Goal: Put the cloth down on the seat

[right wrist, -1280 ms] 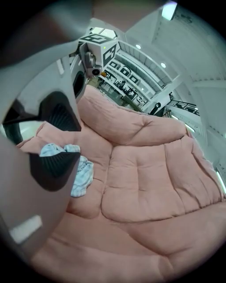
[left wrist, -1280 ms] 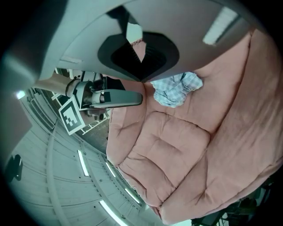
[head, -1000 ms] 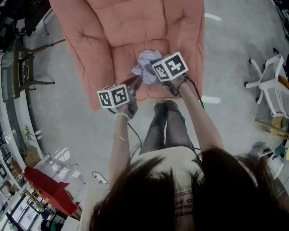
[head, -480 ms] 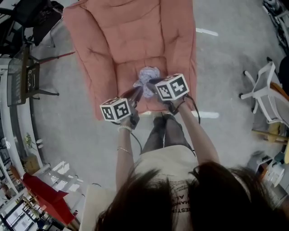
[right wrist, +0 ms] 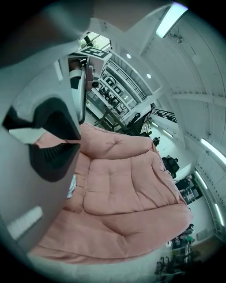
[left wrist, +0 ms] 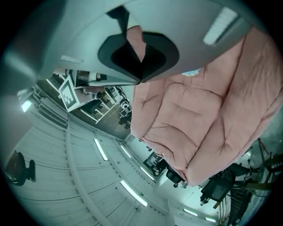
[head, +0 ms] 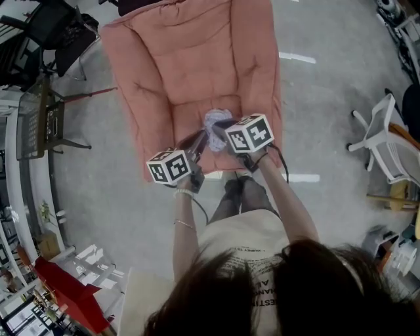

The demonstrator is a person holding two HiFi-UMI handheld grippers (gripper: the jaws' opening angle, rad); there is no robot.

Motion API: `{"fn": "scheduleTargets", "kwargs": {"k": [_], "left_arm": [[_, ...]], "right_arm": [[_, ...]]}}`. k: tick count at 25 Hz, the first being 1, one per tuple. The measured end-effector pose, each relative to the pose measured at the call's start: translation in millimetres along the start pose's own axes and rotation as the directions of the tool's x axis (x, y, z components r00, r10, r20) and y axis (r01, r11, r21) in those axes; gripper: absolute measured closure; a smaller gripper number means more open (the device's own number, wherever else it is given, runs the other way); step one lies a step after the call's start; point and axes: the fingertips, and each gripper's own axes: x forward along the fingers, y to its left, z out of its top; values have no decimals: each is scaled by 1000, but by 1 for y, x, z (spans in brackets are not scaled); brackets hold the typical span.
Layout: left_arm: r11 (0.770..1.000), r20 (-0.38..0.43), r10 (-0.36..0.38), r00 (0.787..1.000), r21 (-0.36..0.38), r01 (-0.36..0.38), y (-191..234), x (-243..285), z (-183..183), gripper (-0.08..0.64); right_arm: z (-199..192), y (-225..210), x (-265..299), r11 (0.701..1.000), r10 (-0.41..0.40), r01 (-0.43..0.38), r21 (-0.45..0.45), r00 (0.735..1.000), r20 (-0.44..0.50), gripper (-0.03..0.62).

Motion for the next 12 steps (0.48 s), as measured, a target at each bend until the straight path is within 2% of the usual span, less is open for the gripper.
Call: {"fn": "scheduleTargets", "kwargs": {"k": [12], "left_arm": [[999,98,-12,995,42,8,-20,-18,37,561]], "right_arm": [[32,23,-27,1000,-2,3,-14,994,111,589]]}}
